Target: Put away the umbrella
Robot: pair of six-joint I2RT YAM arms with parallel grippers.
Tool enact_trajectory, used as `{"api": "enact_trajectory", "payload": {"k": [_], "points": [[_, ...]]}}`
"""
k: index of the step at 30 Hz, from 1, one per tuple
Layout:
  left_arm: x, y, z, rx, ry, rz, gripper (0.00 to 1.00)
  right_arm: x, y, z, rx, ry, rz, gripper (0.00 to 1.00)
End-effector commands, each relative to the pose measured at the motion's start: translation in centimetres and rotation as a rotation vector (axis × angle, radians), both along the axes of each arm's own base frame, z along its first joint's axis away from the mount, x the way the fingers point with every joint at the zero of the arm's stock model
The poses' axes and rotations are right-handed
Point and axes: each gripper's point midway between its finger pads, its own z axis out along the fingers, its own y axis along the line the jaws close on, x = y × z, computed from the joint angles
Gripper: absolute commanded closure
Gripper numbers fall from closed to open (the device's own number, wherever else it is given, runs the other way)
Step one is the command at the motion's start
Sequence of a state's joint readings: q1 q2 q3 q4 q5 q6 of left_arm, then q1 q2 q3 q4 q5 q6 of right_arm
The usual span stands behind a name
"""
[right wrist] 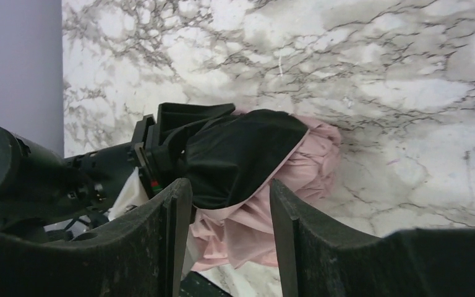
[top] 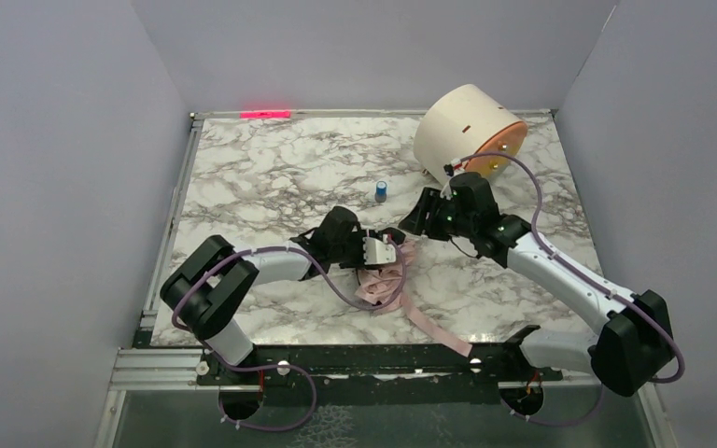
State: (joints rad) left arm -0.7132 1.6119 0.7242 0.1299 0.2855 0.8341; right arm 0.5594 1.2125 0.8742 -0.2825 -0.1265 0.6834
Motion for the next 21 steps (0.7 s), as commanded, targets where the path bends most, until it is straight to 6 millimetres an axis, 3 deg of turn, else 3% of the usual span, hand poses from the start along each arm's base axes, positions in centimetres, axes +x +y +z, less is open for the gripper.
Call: {"api": "enact_trajectory", "payload": {"k": [1,19,21], "points": [[0.7,3.2,-2.5,0.171,-0.128,0.098,1.00,-0.4,1.8,-0.3,0.062,0.024,0.084,0.47],[0.4,3.3,-3.1,0.222,-0.169,0.084,1.00,-1.0,2.9,-5.4,0.031,0.139,0.161,0.52],[0.3,3.2,-3.0,0.220,-0.169,0.082,1.00,-1.0,3.1,-5.6,0.034,0.150,0.171,0.58]]}}
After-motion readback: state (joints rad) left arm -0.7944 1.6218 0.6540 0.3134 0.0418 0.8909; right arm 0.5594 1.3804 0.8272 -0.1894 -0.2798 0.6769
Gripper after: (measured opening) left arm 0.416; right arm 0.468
